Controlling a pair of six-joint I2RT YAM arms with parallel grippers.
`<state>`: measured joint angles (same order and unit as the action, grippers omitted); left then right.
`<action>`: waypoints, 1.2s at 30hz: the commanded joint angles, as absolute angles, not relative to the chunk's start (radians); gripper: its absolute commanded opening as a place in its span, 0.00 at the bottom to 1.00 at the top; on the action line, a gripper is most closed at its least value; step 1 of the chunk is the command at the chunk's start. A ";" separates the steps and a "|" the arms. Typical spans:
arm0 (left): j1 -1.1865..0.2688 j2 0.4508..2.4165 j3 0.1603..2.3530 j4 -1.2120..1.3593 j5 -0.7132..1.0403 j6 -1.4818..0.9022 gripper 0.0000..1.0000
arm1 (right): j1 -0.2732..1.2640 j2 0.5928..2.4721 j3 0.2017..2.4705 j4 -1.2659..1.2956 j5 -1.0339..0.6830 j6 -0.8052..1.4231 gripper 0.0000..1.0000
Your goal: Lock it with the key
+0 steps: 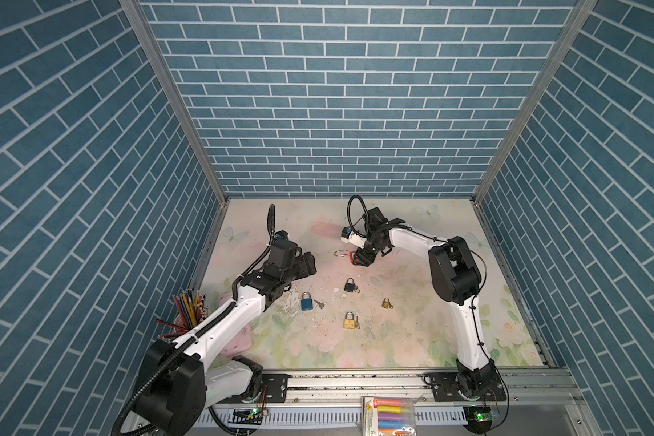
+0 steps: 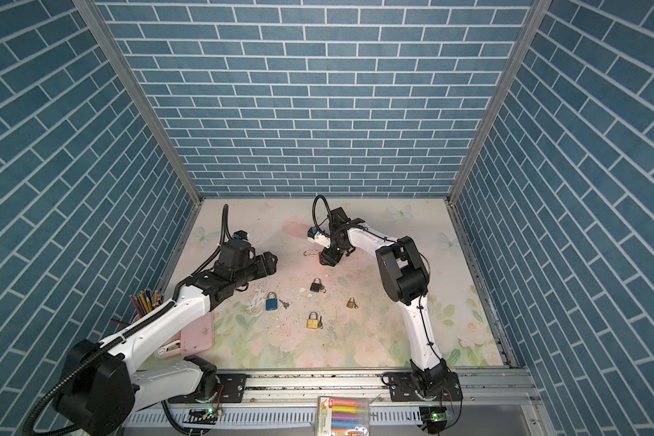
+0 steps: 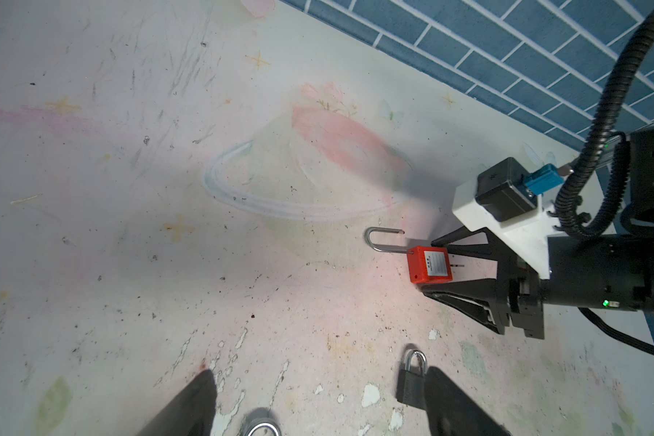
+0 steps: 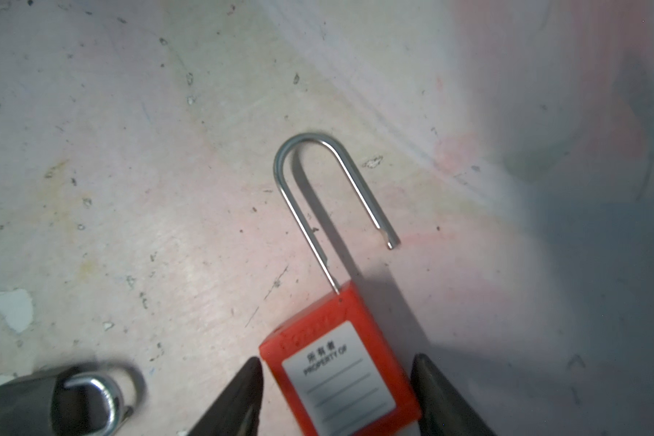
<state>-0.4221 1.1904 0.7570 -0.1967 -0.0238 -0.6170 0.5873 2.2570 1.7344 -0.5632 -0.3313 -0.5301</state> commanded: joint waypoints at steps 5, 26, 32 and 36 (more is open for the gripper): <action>-0.418 1.176 0.771 -0.209 -0.028 -0.632 0.87 | 0.620 2.283 1.756 -0.589 -0.240 -0.505 0.40; -0.418 1.103 0.765 -0.287 -0.161 -0.749 0.86 | 0.670 2.214 1.722 -0.427 -0.189 0.253 0.40; -0.420 1.109 0.787 -0.307 -0.128 -0.798 0.86 | 0.674 2.091 1.653 -0.343 -0.191 0.234 0.65; -0.450 1.149 0.836 -0.318 -0.131 -0.810 0.86 | 0.656 1.940 1.566 -0.282 -0.153 0.202 0.71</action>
